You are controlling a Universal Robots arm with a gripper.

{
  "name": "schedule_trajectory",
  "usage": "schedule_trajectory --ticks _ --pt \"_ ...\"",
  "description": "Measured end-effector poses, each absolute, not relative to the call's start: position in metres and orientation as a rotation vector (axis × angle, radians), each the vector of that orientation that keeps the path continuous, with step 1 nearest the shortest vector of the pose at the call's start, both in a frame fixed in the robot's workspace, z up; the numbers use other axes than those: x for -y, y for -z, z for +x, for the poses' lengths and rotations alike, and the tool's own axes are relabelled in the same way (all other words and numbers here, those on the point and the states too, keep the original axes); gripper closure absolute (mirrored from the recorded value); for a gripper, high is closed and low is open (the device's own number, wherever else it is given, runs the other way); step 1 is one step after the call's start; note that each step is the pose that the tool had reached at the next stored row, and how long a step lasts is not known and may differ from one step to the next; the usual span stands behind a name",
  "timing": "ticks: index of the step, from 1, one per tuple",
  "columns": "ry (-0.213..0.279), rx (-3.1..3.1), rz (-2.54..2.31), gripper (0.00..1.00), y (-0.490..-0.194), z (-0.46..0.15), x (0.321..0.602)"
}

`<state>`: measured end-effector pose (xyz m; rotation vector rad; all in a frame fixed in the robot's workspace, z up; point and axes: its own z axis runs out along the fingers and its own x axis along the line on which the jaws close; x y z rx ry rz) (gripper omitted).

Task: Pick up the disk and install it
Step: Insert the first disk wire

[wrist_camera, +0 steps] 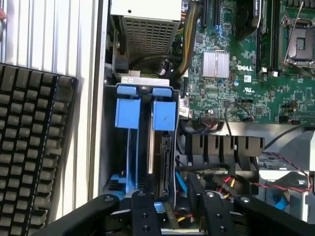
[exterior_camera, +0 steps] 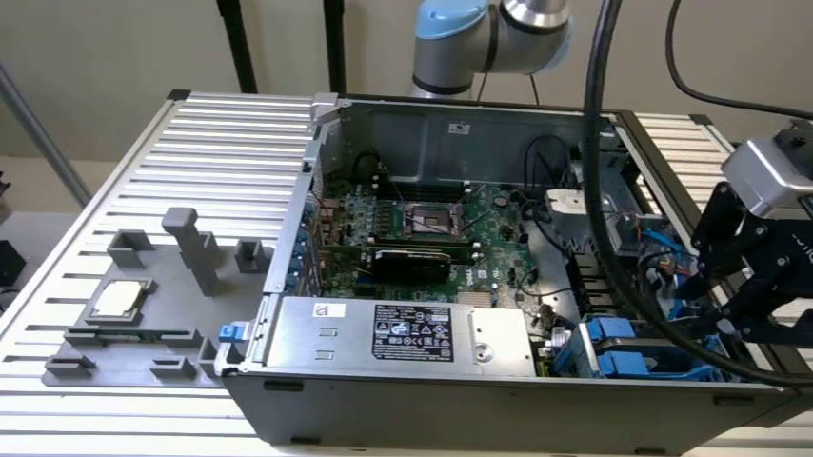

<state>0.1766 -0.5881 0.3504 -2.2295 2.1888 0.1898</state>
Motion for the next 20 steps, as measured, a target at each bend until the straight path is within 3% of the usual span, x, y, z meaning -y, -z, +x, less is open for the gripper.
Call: schedule_trajectory --ticks 17,18,20 --pt "-0.195 -2.097 -2.318 0.0 -0.348 0.1831 0.5922" --pt "-0.196 -2.09 -2.323 1.0 -0.3479 0.1833 0.5921" --pt "-0.198 -2.079 -2.332 1.0 -0.3477 0.1836 0.5919"
